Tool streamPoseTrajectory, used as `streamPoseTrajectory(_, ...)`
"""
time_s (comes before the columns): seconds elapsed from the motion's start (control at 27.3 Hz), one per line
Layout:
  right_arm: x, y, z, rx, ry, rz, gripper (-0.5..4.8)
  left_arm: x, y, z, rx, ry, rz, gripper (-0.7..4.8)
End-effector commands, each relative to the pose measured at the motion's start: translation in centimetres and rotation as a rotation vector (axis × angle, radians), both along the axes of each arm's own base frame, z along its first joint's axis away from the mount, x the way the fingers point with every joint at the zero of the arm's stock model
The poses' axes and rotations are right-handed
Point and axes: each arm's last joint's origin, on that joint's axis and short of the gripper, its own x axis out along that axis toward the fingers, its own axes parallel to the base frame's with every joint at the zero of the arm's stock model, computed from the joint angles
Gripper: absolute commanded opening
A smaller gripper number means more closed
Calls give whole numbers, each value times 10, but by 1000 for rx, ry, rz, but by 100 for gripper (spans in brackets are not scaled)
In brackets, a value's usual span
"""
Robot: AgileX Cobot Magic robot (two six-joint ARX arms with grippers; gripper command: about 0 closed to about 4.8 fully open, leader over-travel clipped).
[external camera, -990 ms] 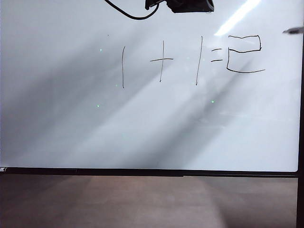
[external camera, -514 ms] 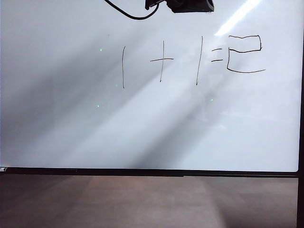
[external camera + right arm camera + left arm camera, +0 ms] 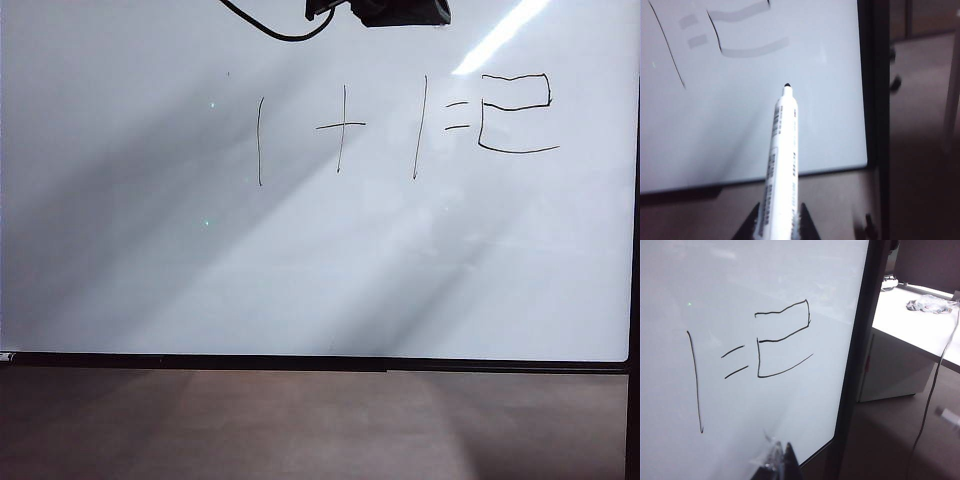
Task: Reach to the right to find the marker pen, pick it up, and write the answer to the math problem on the whiteboard.
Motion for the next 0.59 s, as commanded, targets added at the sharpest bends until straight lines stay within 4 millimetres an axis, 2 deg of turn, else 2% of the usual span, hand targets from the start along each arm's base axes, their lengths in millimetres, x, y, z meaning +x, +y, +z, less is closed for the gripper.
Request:
streamPoseTrajectory(0.04,1,2,-10,-5,-67,65,-5,-1,0,2,-7,-11,-2,-4)
streamPoseTrajectory(0.15,2,2,-27,37,-61,86,-5,-1,0,2,-8,-11,-2,-4)
streamPoseTrajectory(0.29,0,3,-40,51,-47,107,-5,-1,0,2,-8,-11,-2,-4)
streamPoseTrajectory(0.59,-6,4,-35,3,-117,107,-4,-1,0,2,-7,-11,-2,-4)
